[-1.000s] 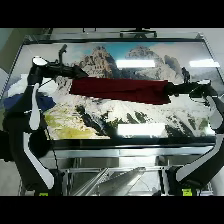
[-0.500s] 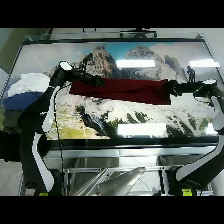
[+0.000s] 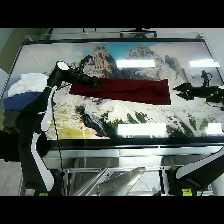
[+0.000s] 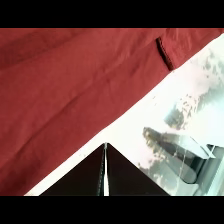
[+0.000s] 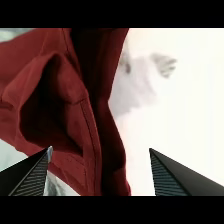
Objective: Fold the shirts.
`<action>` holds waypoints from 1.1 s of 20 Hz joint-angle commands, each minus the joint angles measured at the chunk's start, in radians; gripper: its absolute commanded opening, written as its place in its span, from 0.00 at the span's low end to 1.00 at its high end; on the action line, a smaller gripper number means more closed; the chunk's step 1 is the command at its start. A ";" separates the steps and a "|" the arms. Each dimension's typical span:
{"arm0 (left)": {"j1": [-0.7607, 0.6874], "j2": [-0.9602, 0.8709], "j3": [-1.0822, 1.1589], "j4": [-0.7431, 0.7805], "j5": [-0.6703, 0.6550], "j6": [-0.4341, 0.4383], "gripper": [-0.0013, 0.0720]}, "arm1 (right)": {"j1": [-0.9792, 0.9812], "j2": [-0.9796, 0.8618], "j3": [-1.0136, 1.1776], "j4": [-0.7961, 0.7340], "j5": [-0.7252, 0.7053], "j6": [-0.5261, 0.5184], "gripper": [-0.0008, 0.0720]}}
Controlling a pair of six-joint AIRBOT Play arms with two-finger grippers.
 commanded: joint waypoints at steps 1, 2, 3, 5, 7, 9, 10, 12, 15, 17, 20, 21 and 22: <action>-0.005 -0.001 0.000 0.000 0.014 0.000 0.02 | 0.066 -0.014 0.000 -0.054 -0.018 -0.010 0.98; -0.004 -0.001 0.000 0.001 0.013 0.000 0.02 | 0.094 -0.023 0.001 -0.057 -0.026 -0.010 0.98; -0.006 -0.001 0.000 0.000 0.011 0.000 0.02 | 0.118 -0.035 0.001 -0.057 -0.032 -0.010 0.99; -0.006 -0.001 0.000 0.001 0.004 0.000 0.02 | 0.161 -0.055 0.001 -0.057 -0.033 -0.010 0.98; -0.006 -0.001 0.000 0.001 0.003 0.000 0.02 | 0.192 -0.069 0.001 -0.058 -0.055 -0.010 0.98; -0.006 -0.001 0.000 0.001 0.003 0.000 0.02 | 0.220 -0.072 0.001 -0.056 -0.070 -0.009 0.97; -0.006 -0.001 0.000 0.001 0.005 0.000 0.04 | 0.233 -0.072 0.001 -0.056 -0.072 -0.009 0.86; -0.006 -0.001 0.000 0.001 0.006 0.000 0.04 | 0.247 -0.071 0.001 -0.056 -0.069 -0.005 0.30; -0.012 -0.001 0.000 0.002 0.011 0.000 0.04 | 0.252 -0.068 0.001 -0.024 -0.042 0.021 0.05; -0.037 -0.001 0.000 0.005 0.023 0.000 0.04 | 0.252 -0.050 0.001 -0.008 -0.019 0.022 0.05; -0.102 -0.002 0.000 0.057 0.109 -0.001 0.04 | 0.245 0.016 0.005 -0.003 0.007 0.045 0.05; -0.130 -0.004 0.000 0.101 0.139 -0.009 0.04 | 0.237 0.042 0.011 -0.003 0.030 0.048 0.05; -0.163 -0.008 0.000 0.153 0.166 -0.040 0.04 | 0.226 0.070 0.023 -0.003 0.061 0.056 0.05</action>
